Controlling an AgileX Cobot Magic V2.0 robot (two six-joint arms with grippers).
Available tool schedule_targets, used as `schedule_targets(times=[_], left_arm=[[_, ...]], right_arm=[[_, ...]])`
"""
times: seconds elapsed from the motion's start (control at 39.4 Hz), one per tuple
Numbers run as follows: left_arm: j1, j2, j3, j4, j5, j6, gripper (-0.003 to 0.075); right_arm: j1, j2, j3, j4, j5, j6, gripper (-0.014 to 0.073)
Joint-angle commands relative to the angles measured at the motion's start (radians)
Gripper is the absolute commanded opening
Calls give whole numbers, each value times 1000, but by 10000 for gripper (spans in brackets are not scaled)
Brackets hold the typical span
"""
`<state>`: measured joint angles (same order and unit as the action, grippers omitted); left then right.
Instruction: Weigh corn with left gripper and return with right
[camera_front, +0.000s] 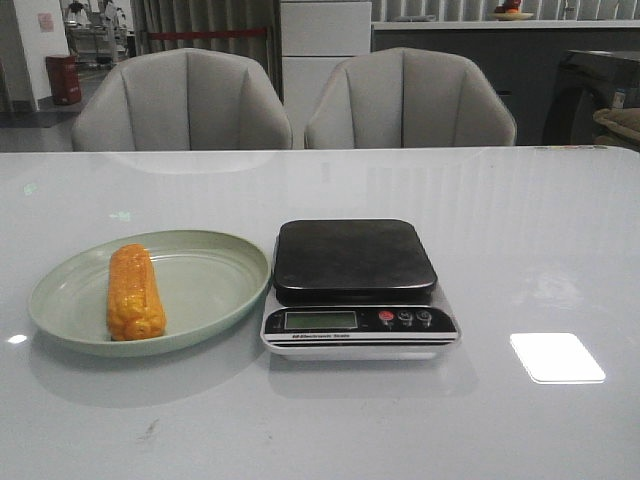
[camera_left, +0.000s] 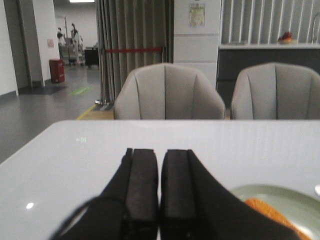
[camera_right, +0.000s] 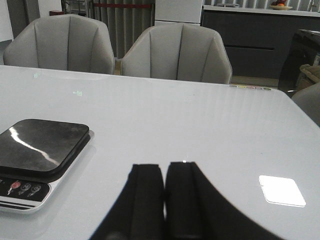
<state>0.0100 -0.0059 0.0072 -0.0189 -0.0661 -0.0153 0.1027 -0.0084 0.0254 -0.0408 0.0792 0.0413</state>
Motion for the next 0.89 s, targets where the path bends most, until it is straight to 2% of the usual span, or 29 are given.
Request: schedule_targets(times=[0.0, 0.18, 0.38, 0.46, 0.66, 0.86], left_arm=[[1, -19, 15, -27, -143, -7, 113], [-1, 25, -116, -27, -11, -7, 114], [-1, 188, -329, -29, 297, -7, 114], [-1, 246, -383, -29, 371, -7, 114], [-16, 315, -392, -29, 383, -7, 114], [-107, 320, -353, -27, 378, -7, 114]], right_arm=[[4, -20, 11, -13, -89, -8, 169], [4, -20, 11, -13, -89, -8, 169], [4, -20, 11, -13, -89, -8, 169], [4, -20, 11, -13, -89, -8, 169], [4, -20, 11, -13, -89, -8, 169], [4, -20, 11, -13, -89, -8, 169]])
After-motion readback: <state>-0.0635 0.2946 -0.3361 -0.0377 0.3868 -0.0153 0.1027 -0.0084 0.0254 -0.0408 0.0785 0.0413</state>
